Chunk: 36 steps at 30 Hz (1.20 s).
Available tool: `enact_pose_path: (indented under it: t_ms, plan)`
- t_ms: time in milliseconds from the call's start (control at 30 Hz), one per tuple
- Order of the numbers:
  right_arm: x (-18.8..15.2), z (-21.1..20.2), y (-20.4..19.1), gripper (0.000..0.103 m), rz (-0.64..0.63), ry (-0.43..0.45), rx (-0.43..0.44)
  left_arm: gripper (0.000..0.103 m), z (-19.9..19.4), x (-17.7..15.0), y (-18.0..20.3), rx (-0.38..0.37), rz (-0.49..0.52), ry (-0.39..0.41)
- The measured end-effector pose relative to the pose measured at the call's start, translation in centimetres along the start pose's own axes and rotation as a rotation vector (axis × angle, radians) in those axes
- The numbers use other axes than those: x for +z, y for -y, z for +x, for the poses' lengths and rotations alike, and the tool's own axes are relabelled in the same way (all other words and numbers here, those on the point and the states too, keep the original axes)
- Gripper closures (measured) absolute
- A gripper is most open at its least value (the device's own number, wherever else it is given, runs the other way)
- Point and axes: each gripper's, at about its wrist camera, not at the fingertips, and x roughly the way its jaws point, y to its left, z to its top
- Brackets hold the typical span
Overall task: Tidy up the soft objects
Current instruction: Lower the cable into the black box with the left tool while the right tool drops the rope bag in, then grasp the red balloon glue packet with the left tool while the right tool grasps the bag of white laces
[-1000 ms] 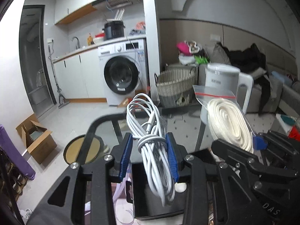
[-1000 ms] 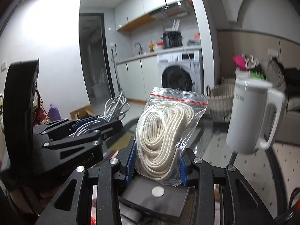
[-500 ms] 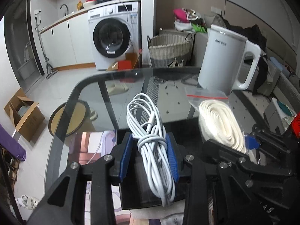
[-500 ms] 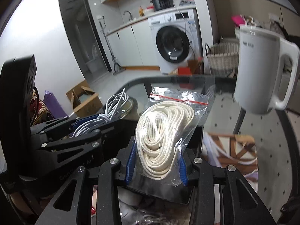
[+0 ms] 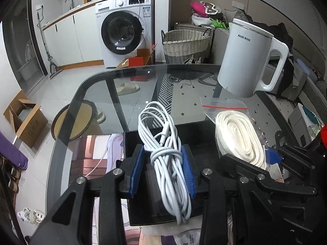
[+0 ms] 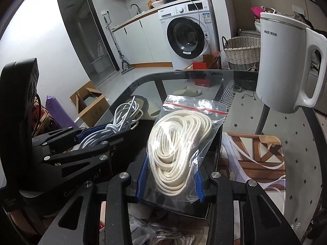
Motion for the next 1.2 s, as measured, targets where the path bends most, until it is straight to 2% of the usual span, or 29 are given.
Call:
enact_pose_path:
  t_ms: [100,200,267,333,600,900,1200]
  plan:
    - [0.0,0.2,-0.1,0.061,0.011,-0.013,0.000,0.067,0.3,0.0,-0.3,-0.018,-0.016,-0.025]
    - [0.4,0.2,0.0,0.057,0.019,-0.014,-0.007,0.066,-0.2,0.0,-0.3,-0.013,-0.009,-0.010]
    - [0.5,0.1,0.2,0.054,0.024,-0.009,-0.009,0.061,-0.5,0.0,-0.3,-0.003,-0.012,0.002]
    - [0.6,0.0,0.3,0.053,0.030,-0.003,-0.003,0.055,-0.9,0.1,-0.5,-0.006,-0.021,0.008]
    - [0.7,-1.2,0.1,0.053,0.008,0.021,0.010,0.050,-3.3,0.1,-1.1,-0.064,-0.037,0.019]
    - [-0.1,-3.7,-0.5,0.053,-0.025,-0.002,0.003,0.049,-6.7,-1.2,-1.5,-0.103,-0.003,0.015]
    - [-3.5,-5.8,-2.0,0.053,-0.108,-0.078,0.020,0.049,-8.0,-5.9,-2.0,-0.128,0.068,-0.097]
